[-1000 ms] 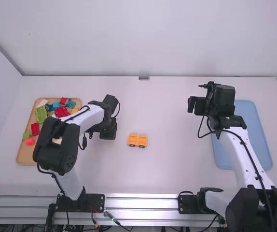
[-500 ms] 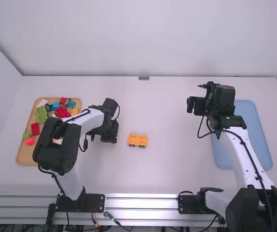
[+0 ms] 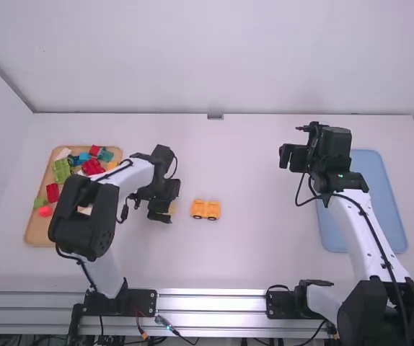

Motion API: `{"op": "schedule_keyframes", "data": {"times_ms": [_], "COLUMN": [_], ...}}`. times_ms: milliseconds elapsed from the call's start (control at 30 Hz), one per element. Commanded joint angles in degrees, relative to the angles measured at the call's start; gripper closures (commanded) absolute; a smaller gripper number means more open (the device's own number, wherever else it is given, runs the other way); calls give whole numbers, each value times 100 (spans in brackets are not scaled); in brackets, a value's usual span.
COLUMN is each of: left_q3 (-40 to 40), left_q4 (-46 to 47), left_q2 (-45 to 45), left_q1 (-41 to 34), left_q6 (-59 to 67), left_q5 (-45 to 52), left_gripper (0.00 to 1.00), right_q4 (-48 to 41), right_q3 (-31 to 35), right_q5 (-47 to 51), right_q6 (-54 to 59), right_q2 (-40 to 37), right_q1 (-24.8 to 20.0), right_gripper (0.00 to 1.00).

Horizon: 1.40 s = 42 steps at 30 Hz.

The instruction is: Assemble lego blocks to make yellow taxi

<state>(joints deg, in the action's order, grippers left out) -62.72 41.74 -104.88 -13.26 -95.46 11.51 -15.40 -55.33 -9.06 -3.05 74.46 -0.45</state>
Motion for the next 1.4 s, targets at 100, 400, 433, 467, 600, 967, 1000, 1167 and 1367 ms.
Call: {"op": "schedule_keyframes", "data": {"times_ms": [100, 400, 433, 467, 600, 967, 1000, 1167, 1367], "left_q3": [-1394, -3086, -3119, -3154, -3161, -2367, -2256, -1556, -855], "left_q4": [1097, 1687, 1611, 1519, 1534, 1563, 1497, 1381, 1040], "left_q2": [151, 151, 151, 149, 151, 192, 192, 195, 192], "left_q1": [372, 424, 428, 433, 444, 1075, 1150, 1598, 2079], "left_q6": [3029, 9722, 9895, 10120, 10959, 16627, 16804, 18021, 18314], "left_q5": [103, 411, 411, 400, 85, 3213, 3359, 4050, 4275], "left_gripper": [1, 1, 1, 1, 1, 1, 1, 1, 1], "right_q4": [-9, -11, -13, -20, -33, 109, 177, 1091, 2492], "right_q3": [-245, -245, -245, -245, -245, -31, 59, 789, 1775], "right_q5": [-35, -35, -35, -35, -35, -2448, -2863, -4621, -4415], "right_q6": [-11, -13, -13, -13, -11, 2166, 2511, 3506, 3501], "right_q2": [46, 46, 46, 46, 46, 55, 55, 57, 55], "right_q1": [-24, -24, -24, -24, -24, -24, -24, -24, 111], "right_gripper": [1, 1, 1, 1, 1, 1, 1, 1, 1]}}
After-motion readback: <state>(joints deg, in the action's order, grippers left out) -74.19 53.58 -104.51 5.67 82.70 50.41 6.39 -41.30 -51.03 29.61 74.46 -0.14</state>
